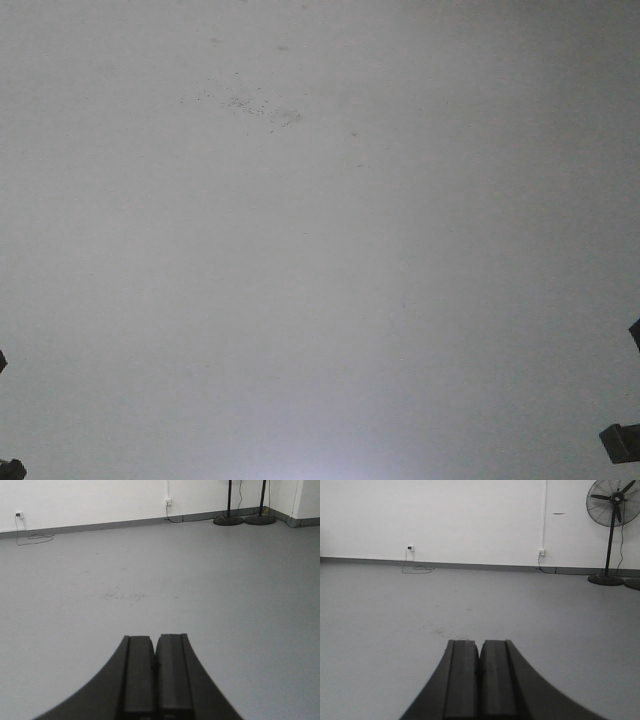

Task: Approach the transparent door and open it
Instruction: 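Drive the base and turn toward the white-framed sliding glass door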

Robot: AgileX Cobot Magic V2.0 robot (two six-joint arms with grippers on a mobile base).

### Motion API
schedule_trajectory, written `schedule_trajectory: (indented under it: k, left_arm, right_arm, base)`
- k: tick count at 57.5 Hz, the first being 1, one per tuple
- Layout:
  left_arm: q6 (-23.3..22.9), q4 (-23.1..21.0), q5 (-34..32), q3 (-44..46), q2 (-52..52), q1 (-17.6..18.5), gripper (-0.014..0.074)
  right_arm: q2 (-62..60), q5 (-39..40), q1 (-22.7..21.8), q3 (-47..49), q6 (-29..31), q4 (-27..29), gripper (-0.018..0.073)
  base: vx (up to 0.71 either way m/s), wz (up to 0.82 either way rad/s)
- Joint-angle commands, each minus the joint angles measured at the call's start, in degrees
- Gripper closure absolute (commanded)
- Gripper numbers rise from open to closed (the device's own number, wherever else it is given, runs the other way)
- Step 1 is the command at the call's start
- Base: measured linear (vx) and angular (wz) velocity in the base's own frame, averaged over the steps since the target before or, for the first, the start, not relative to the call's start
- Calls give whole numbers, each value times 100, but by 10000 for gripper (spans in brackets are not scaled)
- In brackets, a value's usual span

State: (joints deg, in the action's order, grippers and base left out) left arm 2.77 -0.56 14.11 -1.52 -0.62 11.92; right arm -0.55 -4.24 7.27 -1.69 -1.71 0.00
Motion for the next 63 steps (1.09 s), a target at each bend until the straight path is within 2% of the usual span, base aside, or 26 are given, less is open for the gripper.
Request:
schedule_trajectory:
  k: [1,63]
  left_arm:
    - [-20,-10,-508,-145,-75,4,596]
    - [-20,-10,-508,-145,-75,4,596]
  right_arm:
    - [-81,490,-30,-80,18,0,567]
    - [-81,490,-30,-80,18,0,567]
  base:
    - [0,0]
    - [3,5]
